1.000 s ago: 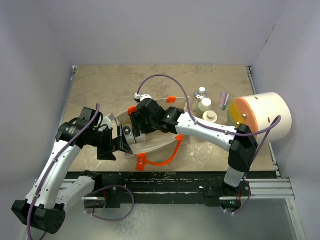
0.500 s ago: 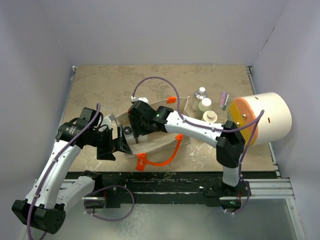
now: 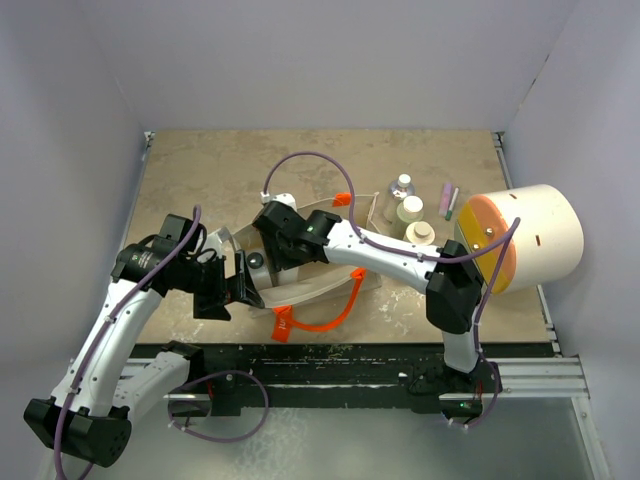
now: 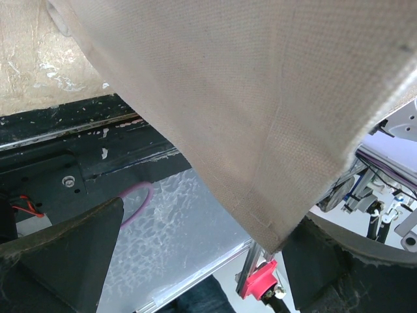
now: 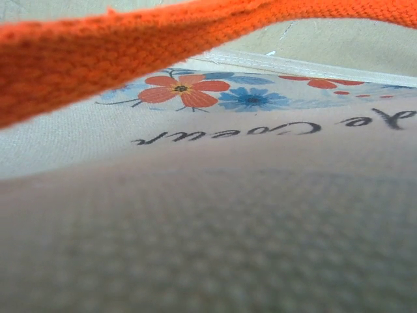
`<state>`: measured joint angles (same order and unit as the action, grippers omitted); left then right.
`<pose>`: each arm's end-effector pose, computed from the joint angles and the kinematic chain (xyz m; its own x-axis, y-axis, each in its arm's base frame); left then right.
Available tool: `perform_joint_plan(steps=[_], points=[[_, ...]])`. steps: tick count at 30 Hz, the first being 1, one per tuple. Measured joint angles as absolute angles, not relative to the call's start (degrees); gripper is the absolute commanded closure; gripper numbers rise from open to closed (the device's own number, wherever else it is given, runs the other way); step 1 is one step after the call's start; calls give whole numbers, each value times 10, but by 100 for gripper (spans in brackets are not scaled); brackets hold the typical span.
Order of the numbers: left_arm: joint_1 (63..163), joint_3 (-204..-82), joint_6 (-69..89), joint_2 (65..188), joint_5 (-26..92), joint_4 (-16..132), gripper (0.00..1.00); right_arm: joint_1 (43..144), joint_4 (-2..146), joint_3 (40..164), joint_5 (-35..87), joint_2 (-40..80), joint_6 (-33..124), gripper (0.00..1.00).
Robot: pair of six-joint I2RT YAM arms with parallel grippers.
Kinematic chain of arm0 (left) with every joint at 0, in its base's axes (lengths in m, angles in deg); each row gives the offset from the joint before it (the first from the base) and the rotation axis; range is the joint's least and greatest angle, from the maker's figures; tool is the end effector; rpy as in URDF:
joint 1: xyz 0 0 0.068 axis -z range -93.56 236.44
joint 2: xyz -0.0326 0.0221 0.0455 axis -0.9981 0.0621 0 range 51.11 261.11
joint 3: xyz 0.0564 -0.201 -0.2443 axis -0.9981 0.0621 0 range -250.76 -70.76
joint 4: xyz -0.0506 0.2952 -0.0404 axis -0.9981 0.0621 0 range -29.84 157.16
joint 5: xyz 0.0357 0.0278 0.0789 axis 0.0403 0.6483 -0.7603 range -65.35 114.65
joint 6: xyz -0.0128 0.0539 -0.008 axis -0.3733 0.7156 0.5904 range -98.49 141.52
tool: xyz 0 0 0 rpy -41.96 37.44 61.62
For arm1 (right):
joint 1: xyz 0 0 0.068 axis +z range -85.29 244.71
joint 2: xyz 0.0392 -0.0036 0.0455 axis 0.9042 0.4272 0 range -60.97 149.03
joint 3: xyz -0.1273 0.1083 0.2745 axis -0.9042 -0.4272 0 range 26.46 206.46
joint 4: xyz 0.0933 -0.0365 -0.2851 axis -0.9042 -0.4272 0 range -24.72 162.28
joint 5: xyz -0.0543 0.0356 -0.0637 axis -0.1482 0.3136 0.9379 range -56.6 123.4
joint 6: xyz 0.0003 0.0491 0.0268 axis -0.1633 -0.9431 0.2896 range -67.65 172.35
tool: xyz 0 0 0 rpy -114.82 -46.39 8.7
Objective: Take the personal care products out of the canvas bag
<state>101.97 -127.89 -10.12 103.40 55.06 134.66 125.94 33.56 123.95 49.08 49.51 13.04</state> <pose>0.1368 -0.0582 0.3453 -0.9792 -0.1974 -0.0470 -0.1329 0.7990 -0.5864 0.2465 0.4271 0.3140 -0.7758 -0.1456 -0.6139 -0.3512 0.9080 0.2285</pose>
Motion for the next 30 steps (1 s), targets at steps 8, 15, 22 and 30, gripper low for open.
perform_joint_plan(steps=[8,15,22,30], points=[[1020,-1279,-101,1034,550,1347,0,1259,336,1237,486,486,144,100],[1020,-1279,-102,1034,551,1346,0,1248,351,1195,470,405,145,100],[1020,-1279,-103,1034,550,1346,0,1214,391,1155,455,301,124,100],[1020,-1279,-103,1034,550,1345,0,1153,428,1061,448,191,108,100]])
